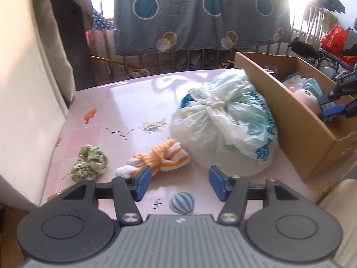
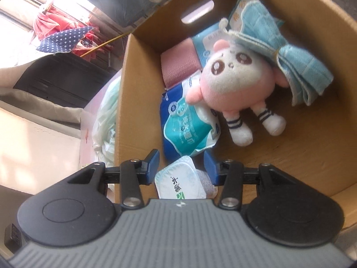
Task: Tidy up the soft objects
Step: 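Withdraw the right tool from the box back over the table, then move the right tool to the orange-striped white towel and close on it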
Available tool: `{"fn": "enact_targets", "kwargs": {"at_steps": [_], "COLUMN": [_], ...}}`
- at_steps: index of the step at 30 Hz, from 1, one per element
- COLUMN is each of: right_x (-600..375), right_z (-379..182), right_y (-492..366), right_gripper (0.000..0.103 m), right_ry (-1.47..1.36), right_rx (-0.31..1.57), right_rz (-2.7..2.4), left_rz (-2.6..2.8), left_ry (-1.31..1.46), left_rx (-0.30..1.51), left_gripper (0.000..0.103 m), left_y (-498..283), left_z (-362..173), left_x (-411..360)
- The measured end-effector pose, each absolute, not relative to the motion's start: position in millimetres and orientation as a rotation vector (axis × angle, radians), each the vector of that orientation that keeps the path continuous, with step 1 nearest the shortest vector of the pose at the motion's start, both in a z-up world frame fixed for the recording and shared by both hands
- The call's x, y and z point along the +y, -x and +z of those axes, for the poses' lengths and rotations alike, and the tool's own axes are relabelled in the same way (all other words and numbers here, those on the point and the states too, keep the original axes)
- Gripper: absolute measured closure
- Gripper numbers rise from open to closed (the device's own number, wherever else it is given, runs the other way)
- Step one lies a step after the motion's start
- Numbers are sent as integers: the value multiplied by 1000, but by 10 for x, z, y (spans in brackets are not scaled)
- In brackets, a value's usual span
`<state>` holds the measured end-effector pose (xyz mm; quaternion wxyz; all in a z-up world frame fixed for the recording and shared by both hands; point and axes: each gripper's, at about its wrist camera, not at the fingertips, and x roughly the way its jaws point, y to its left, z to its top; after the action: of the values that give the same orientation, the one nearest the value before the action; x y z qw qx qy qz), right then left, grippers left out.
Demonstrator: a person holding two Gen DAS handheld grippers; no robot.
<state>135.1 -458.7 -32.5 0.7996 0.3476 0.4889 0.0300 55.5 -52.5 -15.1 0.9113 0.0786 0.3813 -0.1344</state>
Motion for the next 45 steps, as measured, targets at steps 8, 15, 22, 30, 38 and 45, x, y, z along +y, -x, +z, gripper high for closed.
{"fn": "enact_targets", "kwargs": {"at_steps": [8,15,22,30,38,45], "right_x": [-4038,-2813,-1656,-930,-906,-978], "right_z": [235,278,-185,-820,-941,-1019], "right_y": [-1465,-1944,-2643,-3075,-2842,-2582], "right_gripper": [52,47,47,47,47,47], "right_ry": [-695,-599,-539,-362,-331,-381], "right_rx": [913,977,1161,1293,1396,1452], "right_rz": [291,624,751,683,631,608], "left_rz": [-185,-175,-156,-168,-240,-261], "left_ry": [-149,-26,35,86,184,202], "left_rx": [762,805,852,892,918,961], "left_gripper": [45,47,52,52,40,37], "left_y": [-514,-640,-775,-847,-842,-876], "left_z": [-284,-570,-807,-919,-897,-966], "left_x": [-295,-319,-255,-130,-80,-95]}}
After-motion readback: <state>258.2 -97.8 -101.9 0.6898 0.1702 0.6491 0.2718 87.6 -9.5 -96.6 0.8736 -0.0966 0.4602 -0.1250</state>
